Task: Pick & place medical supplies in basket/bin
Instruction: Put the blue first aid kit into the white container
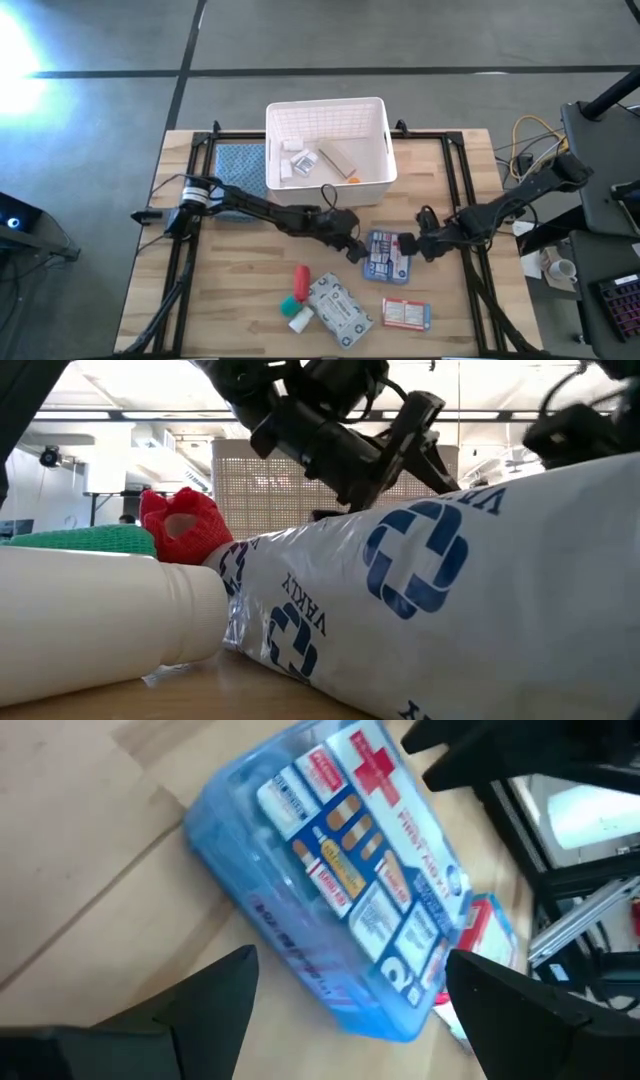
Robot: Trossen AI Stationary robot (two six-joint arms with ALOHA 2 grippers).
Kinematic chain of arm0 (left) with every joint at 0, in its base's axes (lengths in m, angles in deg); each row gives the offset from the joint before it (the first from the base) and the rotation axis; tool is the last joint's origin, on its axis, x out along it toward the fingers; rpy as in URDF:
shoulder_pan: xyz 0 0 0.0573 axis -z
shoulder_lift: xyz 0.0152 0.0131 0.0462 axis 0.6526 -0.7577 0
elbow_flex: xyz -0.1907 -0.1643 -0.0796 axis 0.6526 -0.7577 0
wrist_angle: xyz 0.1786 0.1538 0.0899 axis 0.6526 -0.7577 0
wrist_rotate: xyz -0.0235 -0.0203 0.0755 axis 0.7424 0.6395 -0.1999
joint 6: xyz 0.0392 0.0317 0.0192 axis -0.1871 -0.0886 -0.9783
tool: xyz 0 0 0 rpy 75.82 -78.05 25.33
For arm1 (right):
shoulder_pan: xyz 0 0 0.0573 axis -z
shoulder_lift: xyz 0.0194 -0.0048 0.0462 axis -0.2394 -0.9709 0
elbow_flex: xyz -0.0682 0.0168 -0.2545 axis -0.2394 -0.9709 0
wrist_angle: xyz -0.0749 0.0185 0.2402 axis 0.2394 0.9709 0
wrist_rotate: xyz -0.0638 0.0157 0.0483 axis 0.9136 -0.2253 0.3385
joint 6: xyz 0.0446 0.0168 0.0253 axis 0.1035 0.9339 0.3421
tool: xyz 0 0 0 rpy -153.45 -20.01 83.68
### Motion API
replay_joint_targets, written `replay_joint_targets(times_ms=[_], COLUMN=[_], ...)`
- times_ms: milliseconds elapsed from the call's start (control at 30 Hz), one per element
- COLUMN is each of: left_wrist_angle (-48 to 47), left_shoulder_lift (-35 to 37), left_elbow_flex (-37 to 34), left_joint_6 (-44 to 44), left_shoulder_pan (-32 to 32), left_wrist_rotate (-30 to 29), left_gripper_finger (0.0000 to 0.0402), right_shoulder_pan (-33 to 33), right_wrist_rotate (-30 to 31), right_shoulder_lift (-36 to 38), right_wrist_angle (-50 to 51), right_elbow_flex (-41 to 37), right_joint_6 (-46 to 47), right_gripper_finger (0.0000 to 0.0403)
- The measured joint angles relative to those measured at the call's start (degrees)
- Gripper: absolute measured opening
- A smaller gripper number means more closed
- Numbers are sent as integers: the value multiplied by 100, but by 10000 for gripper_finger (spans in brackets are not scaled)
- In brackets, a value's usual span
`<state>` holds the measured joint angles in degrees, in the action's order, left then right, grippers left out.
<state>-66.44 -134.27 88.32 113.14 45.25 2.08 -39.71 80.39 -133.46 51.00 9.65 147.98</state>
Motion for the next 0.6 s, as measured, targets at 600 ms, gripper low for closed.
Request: replay_joint_targets(times_ms=[600], left_wrist_angle=[52], left_shoulder_lift=[-501], left_elbow_flex=[260], left_joint_6=[11], left_shoulder_pan=[-2], left_wrist_rotate=[44], left_gripper_finger=[301], right_shoulder_pan=[-355], right_wrist_rotate=[237], right_shoulder_lift=[113], right_wrist_angle=[-2879], right_elbow_flex=[-1740], right_joint_6=[369], right_gripper_finger=[261])
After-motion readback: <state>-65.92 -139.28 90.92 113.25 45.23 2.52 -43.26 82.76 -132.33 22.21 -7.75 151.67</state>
